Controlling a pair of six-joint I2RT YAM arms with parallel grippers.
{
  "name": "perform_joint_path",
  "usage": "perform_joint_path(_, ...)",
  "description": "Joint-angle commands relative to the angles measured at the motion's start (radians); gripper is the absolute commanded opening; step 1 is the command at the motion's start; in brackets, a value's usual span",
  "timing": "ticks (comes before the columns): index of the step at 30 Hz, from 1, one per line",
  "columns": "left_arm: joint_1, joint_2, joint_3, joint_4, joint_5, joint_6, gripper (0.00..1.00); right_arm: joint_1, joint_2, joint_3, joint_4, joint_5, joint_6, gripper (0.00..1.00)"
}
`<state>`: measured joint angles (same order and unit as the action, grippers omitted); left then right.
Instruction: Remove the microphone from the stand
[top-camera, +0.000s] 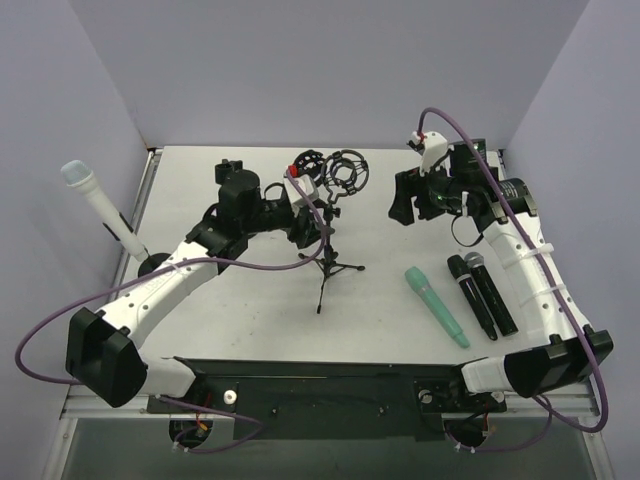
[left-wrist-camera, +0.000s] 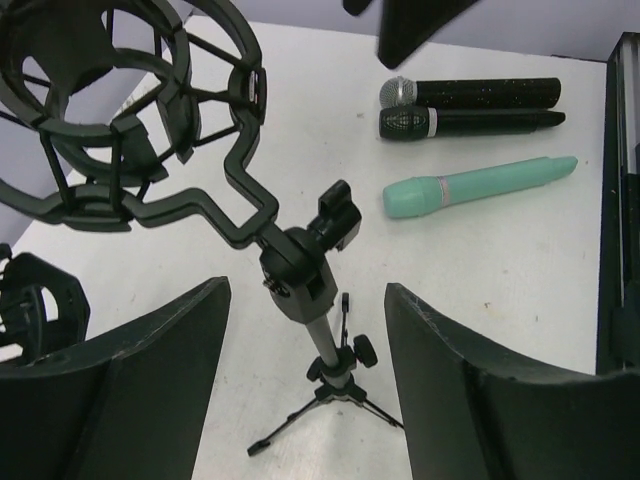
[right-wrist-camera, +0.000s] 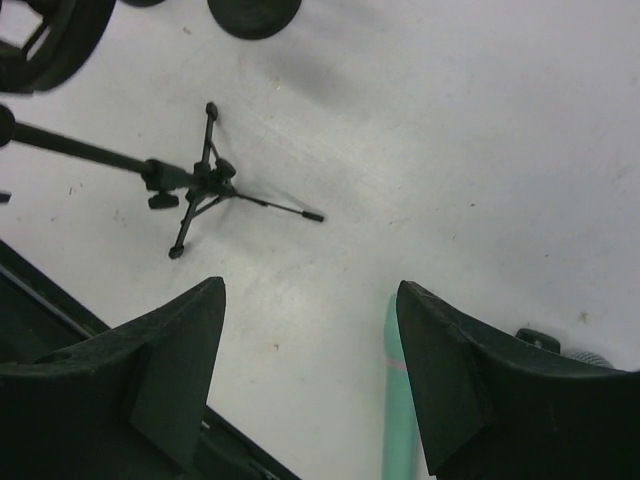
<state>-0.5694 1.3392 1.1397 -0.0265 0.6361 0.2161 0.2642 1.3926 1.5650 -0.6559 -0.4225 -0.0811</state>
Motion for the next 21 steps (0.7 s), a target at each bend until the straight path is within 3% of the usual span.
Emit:
perform_joint_path(1,0.002,0.052,0.000,0.190,0.086,0.005,0.73,0.000,-0.081,-0.086,-0.080,-0.106,-0.066,0.64)
perform_joint_path(3,0.003,0.061,0.008,0.218,0.118,0.005,0.67,0.000,-0.112,-0.111,-0.126,-0.130,-0.095,0.65)
perform_joint_path(5,0.003,0.071,0.023,0.226,0.160,0.006,0.54,0.000,-0.127,-0.135,-0.162,-0.139,-0.111,0.65)
perform_joint_path(8,0.003,0.078,0.031,0.224,0.191,-0.009,0.24,0.003,-0.151,-0.178,-0.174,-0.153,-0.124,0.64)
perform_joint_path(11,0.003,0.065,0.022,0.221,0.165,-0.050,0.01,0.015,-0.155,-0.204,-0.172,-0.162,-0.149,0.64)
perform_joint_path(16,-0.017,0.003,-0.029,0.249,-0.040,-0.190,0.00,0.064,-0.138,-0.220,-0.131,-0.173,-0.190,0.62)
perform_joint_path(21,-0.072,-0.061,-0.043,0.264,-0.502,-0.366,0.00,0.119,-0.093,-0.207,-0.062,-0.137,-0.175,0.61)
